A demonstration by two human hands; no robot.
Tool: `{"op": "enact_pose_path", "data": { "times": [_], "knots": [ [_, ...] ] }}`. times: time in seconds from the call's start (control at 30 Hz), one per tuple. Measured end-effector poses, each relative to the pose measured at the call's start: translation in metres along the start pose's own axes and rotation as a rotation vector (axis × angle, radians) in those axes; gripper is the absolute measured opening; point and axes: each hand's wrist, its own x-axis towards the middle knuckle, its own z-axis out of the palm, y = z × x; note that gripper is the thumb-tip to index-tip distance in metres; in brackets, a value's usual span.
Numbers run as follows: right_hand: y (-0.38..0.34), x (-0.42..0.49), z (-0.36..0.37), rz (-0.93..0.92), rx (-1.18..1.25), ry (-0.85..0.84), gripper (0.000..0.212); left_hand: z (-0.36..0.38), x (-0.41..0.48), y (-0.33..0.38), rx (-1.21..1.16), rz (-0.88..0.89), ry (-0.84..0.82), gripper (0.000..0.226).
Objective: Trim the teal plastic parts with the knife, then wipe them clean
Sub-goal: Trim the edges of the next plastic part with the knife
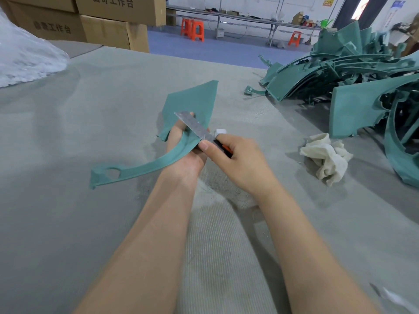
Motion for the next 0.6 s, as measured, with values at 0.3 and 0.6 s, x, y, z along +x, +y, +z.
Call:
{"op": "enact_pose_path", "data": {
  "times": [0.3,0.6],
  "knots": [
    [-0.002,0.0,0.0,0.007,0.049,-0.033,0.051,-0.001,-0.003,0.002,-0.019,-0.031,-0.003,0.027],
    [-0.019,-0.005,0.01,-0.034,0.122,-0.148,0.044,-0.028,0.003,0.003,-0.039,0.121,-0.167,0.051]
  ]
}}
